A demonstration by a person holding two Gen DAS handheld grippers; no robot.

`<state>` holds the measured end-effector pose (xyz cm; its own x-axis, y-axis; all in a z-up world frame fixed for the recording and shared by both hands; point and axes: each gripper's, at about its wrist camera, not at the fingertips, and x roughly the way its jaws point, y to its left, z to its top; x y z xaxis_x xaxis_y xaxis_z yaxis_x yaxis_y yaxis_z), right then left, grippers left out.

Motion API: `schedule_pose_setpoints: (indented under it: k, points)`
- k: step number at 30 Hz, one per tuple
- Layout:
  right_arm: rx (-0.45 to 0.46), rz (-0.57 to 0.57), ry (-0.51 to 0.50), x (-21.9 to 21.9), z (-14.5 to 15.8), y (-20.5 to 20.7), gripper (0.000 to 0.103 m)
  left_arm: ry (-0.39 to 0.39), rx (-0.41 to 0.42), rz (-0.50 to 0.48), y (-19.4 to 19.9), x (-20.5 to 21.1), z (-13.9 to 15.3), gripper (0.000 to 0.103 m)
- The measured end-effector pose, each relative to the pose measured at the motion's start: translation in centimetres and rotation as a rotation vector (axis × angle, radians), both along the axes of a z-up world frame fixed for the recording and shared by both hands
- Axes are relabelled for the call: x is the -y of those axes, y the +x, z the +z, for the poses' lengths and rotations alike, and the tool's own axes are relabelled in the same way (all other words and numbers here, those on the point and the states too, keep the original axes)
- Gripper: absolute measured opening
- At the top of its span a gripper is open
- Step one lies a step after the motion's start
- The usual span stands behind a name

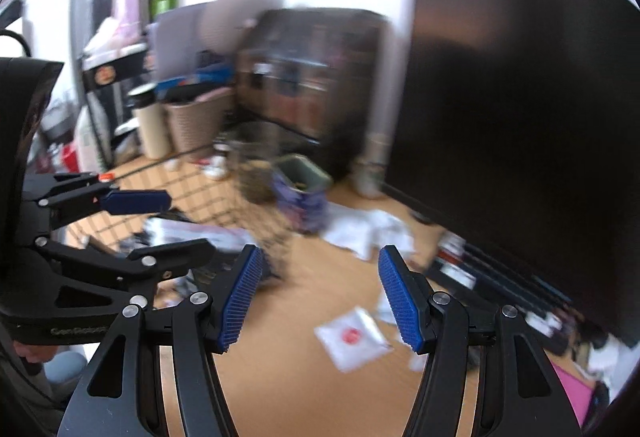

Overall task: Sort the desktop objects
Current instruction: 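Move both open tools back over the desk items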

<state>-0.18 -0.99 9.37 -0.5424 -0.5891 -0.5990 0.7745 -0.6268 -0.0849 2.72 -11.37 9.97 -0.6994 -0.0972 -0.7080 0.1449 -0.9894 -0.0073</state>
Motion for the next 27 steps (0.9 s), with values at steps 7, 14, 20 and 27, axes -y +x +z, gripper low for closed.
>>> schedule_pose_setpoints:
  k: [7,14,20,27]
  points:
    - [0.057,-0.125,0.021,-6.2,-2.6,-3.8,0.060,0.006,0.108,-0.146,-5.1,-5.9,-4.4,0.066]
    - [0.131,-0.212,0.069,-9.7,-7.0,-7.6,0.060,-0.003,0.228,-0.194,-9.6,-8.6,-9.5,0.066]
    - [0.184,-0.246,0.104,-10.3,-10.4,-10.8,0.060,0.008,0.275,-0.218,-11.9,-9.3,-11.8,0.066]
    - [0.194,-0.240,0.132,-9.3,-11.9,-13.3,0.060,0.021,0.318,-0.223,-12.9,-8.5,-13.6,0.066]
